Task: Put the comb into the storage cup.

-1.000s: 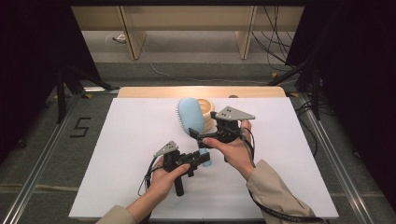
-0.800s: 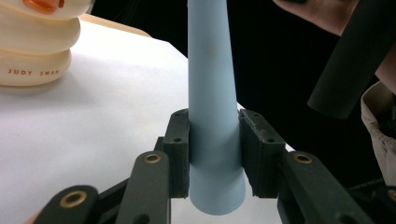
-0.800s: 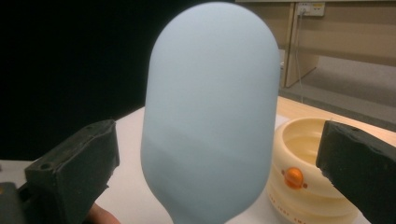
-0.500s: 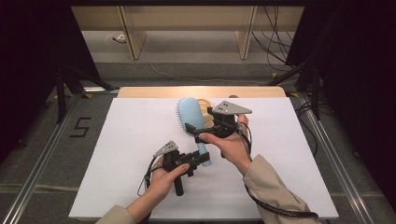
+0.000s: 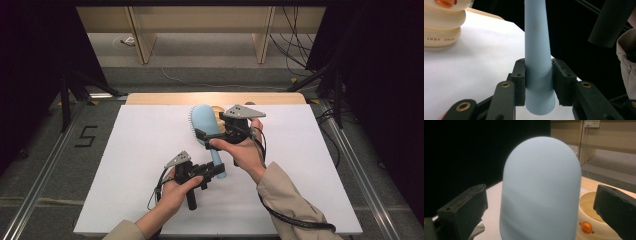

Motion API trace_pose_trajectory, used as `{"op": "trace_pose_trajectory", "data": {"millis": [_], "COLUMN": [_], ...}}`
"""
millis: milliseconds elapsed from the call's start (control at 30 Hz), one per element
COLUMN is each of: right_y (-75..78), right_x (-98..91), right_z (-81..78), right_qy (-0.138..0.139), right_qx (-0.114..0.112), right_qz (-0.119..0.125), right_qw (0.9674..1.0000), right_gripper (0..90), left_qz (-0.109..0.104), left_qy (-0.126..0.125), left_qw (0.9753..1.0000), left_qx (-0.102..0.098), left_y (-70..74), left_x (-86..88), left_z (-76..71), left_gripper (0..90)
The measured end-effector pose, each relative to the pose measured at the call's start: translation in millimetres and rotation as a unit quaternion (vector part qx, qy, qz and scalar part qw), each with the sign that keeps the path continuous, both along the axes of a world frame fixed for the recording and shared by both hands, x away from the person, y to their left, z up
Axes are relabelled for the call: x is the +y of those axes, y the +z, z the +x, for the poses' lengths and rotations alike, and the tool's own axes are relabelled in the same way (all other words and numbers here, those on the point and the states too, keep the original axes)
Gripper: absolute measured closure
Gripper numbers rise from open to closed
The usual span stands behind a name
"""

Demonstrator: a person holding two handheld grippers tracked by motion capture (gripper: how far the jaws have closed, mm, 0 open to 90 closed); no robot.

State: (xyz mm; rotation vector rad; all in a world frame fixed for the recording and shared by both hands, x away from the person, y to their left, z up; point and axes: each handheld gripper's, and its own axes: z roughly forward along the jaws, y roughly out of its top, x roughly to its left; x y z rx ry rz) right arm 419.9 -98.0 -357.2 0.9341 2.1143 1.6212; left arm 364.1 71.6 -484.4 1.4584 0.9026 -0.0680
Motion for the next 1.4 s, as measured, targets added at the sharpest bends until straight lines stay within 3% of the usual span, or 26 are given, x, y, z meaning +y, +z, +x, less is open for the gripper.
{"op": "trace_pose_trajectory", "data": {"millis": [500, 1400], "right_y": [7.1, 11.5], "right_x": [12.7, 24.5], "right_z": [5.7, 18.3], "right_qy": [-0.002, -0.007], "right_qx": [-0.003, 0.015], "right_qz": [-0.005, -0.013], "right_qw": [1.0, 0.9998], "right_gripper": [0.2, 0.2], "left_qz": [0.001, 0.002], "left_qy": [0.002, 0.001], "left_qw": [1.0, 1.0], "left_qx": [-0.001, -0.002], "left_y": [0.4, 0.7], "left_x": [-0.2, -0.1], "left_z": [-0.4, -0.3], "left_gripper": [65.1, 65.1]}}
